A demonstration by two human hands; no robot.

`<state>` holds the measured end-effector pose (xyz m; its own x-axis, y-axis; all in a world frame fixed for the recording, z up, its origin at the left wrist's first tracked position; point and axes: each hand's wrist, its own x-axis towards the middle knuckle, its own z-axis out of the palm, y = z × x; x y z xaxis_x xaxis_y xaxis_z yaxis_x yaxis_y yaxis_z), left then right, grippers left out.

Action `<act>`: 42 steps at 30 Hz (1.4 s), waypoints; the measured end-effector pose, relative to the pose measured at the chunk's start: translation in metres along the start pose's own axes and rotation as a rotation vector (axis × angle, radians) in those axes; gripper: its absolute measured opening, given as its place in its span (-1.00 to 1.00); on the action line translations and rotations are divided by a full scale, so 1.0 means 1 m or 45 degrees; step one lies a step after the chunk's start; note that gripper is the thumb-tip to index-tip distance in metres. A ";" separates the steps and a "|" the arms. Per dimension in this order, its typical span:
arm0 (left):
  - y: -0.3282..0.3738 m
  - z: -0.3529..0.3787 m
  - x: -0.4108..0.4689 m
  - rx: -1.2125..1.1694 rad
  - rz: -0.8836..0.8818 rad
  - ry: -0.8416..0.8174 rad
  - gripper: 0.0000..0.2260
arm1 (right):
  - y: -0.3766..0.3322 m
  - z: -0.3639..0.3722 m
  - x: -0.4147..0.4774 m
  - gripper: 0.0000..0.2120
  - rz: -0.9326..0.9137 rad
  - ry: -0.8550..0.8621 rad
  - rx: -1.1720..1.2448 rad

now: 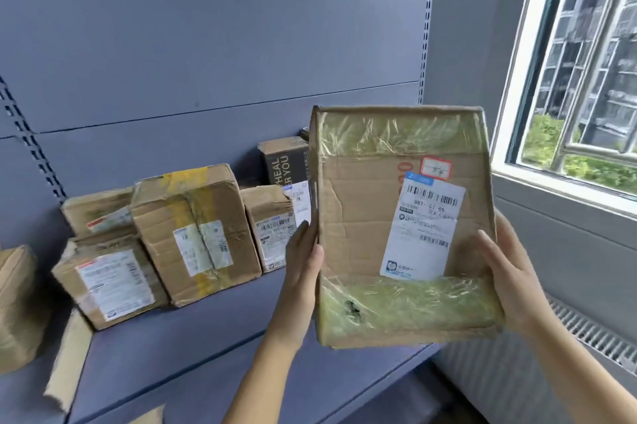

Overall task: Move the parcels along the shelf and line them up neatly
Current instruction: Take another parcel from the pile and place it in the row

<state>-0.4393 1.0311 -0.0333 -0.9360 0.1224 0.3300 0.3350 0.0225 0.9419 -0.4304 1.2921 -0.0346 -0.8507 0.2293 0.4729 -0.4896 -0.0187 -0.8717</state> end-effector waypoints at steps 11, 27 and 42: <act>-0.023 0.021 0.001 0.096 -0.079 0.305 -0.57 | 0.056 0.000 0.052 -0.58 0.077 -0.178 -0.076; -0.024 0.077 0.009 0.270 -0.162 0.811 -0.63 | 0.079 -0.014 0.062 -0.71 0.055 -0.146 -0.212; -0.020 0.085 0.024 0.203 -0.082 0.983 -0.73 | 0.063 -0.010 0.092 -0.73 -0.121 -0.087 -0.136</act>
<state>-0.4594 1.1181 -0.0496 -0.7446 -0.6061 0.2797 0.2345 0.1549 0.9597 -0.5370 1.3219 -0.0471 -0.8143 0.1584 0.5584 -0.5485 0.1048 -0.8296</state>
